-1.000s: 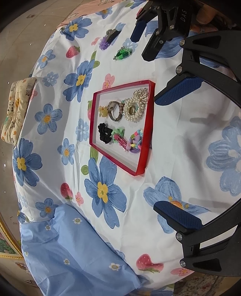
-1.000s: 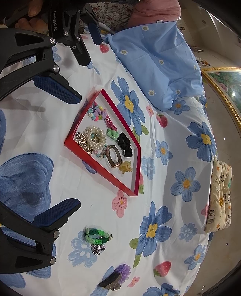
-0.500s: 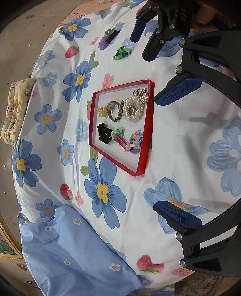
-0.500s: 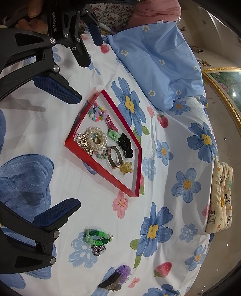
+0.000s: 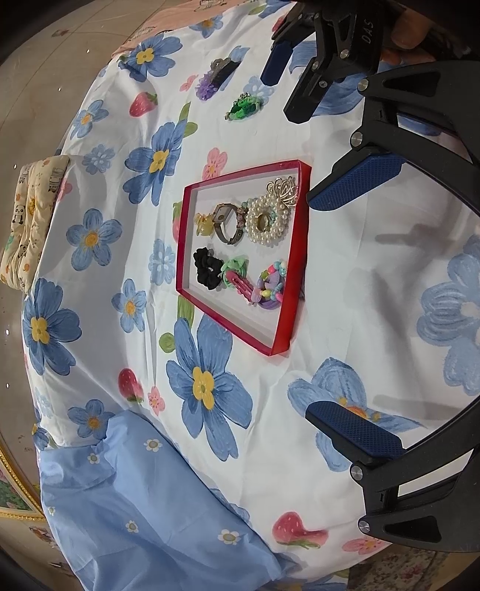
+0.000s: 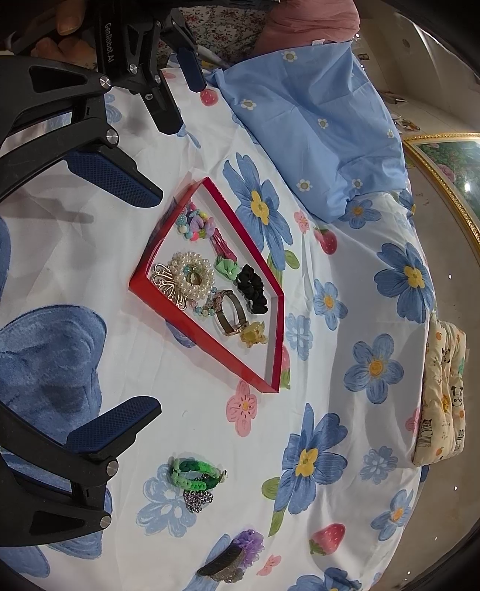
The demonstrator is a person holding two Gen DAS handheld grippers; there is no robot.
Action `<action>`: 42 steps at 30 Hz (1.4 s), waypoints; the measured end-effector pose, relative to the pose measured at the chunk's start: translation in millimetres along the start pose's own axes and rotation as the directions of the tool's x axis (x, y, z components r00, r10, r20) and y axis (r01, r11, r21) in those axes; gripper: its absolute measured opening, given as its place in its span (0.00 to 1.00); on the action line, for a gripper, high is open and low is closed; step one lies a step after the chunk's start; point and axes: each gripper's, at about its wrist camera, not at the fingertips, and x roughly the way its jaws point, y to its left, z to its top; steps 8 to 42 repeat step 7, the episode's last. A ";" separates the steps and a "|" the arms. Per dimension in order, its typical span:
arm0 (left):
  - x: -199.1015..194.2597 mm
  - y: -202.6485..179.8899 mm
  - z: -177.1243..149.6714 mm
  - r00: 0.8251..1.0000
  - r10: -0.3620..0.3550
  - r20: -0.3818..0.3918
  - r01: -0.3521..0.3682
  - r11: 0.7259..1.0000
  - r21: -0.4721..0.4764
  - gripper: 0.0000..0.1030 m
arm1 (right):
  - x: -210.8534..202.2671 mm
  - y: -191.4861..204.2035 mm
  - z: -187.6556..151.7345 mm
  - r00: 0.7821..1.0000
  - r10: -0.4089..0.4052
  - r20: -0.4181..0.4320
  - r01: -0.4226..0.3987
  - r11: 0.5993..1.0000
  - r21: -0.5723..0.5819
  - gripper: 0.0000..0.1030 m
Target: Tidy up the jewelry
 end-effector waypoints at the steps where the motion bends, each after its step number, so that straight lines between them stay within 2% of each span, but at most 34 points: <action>1: 0.9 -1.4 0.0 1.000 -0.001 -0.001 0.001 1.000 0.000 1.00 | 0.2 -0.1 -0.1 1.000 0.000 0.000 0.000 1.000 0.002 1.00; 7: 8.7 -5.5 3.1 1.000 -0.020 -0.018 0.020 1.000 -0.005 1.00 | 5.1 -5.6 1.7 1.000 0.001 -0.007 -0.001 1.000 0.011 1.00; 42: 8.7 -5.5 3.1 1.000 -0.020 -0.018 0.020 1.000 -0.005 1.00 | 5.1 -5.6 1.7 1.000 0.001 -0.007 -0.001 1.000 0.011 1.00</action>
